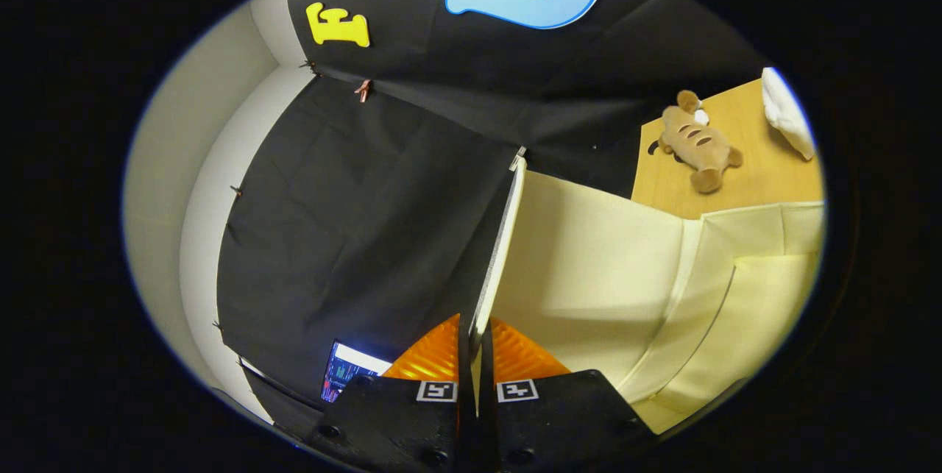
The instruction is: Open the storage box then place both shoes into the box .Put the left shoe in first, then the right shoe, with the right side of both shoes facing outward in a uniform manner.
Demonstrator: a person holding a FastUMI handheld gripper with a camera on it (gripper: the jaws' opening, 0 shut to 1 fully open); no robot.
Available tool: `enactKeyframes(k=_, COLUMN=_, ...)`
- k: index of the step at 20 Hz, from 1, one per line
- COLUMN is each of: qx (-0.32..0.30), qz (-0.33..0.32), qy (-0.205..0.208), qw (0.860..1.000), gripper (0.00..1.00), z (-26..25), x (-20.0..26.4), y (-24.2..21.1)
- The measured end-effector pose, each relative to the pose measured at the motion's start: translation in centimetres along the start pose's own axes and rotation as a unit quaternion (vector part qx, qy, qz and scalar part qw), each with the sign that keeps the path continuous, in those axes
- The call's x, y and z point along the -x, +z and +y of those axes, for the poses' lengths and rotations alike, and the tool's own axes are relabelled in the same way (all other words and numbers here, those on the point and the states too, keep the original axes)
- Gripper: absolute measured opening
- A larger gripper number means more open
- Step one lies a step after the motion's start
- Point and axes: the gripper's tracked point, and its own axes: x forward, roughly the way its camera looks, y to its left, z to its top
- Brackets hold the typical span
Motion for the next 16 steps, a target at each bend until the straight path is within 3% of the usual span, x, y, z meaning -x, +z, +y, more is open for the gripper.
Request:
enactKeyframes(k=6, qx=0.015, qz=0.002, qy=-0.022, qw=1.0, gripper=0.12, z=-0.8, x=-2.3, y=-0.9)
enactKeyframes(k=12, qx=0.052, qz=0.029, qy=-0.056, qw=0.997, gripper=0.63, z=-2.4, x=-2.3, y=-2.5)
enactKeyframes(k=14, qx=0.064, qz=0.026, qy=-0.063, qw=0.996, gripper=0.67, z=-2.4, x=-1.7, y=-2.4)
enactKeyframes(k=15, qx=0.071, qz=0.023, qy=-0.066, qw=0.995, gripper=0.84, z=-2.3, x=-1.2, y=-2.1)
enactKeyframes(k=16, qx=0.071, qz=0.018, qy=-0.066, qw=0.995, gripper=0.9, z=-2.0, x=-0.7, y=-1.9)
